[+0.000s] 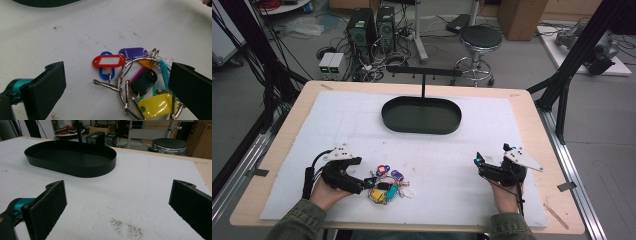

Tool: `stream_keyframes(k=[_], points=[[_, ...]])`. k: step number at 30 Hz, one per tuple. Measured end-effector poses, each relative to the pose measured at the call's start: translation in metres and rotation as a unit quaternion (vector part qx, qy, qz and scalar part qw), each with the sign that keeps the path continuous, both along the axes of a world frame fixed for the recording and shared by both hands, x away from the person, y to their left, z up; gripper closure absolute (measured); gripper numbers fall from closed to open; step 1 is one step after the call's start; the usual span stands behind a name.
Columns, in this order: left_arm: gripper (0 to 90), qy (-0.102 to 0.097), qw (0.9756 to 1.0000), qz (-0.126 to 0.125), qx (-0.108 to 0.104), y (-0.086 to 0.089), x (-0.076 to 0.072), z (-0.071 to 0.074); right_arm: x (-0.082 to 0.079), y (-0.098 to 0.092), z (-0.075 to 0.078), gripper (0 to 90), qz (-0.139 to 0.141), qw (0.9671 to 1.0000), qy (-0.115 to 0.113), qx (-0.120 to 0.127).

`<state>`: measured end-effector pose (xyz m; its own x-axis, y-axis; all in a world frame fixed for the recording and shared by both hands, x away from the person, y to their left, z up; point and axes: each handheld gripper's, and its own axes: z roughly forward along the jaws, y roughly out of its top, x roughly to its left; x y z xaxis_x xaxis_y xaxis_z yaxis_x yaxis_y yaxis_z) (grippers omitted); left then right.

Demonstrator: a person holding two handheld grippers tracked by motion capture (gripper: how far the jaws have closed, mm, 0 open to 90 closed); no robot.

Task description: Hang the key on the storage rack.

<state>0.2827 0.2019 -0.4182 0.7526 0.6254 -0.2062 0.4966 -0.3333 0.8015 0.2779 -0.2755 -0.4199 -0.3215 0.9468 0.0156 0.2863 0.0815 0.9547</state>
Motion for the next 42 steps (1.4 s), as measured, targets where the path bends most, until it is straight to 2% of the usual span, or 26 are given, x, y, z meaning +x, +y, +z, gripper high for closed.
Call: stream_keyframes(k=[8,11,14,26,36,42], points=[[2.0,0.004,0.9999,-0.012,0.009,-0.008,0.0,-0.001,0.0,0.0,0.0,0.4,0.002,1.0,0.002,0.001],[1.9,0.007,0.9997,-0.023,0.008,-0.014,0.0,-0.002,0.0,0.0,0.0,0.4,0.002,1.0,0.002,0.0],[2.0,0.009,0.9992,-0.036,0.017,-0.019,-0.001,-0.002,0.0,-0.001,0.0,0.4,0.002,1.0,-0.004,-0.003],[2.0,0.015,0.9978,-0.06,0.024,-0.037,-0.001,-0.004,-0.001,-0.001,0.001,0.4,-0.001,1.0,-0.004,-0.003],[2.0,0.029,0.9953,-0.088,0.028,-0.047,-0.003,-0.005,-0.001,-0.002,0.001,0.4,-0.001,1.0,-0.002,0.0],[8.1,0.034,0.9938,-0.102,0.029,-0.048,-0.004,-0.006,-0.002,-0.002,0.001,0.4,0.001,1.0,-0.002,0.002]])
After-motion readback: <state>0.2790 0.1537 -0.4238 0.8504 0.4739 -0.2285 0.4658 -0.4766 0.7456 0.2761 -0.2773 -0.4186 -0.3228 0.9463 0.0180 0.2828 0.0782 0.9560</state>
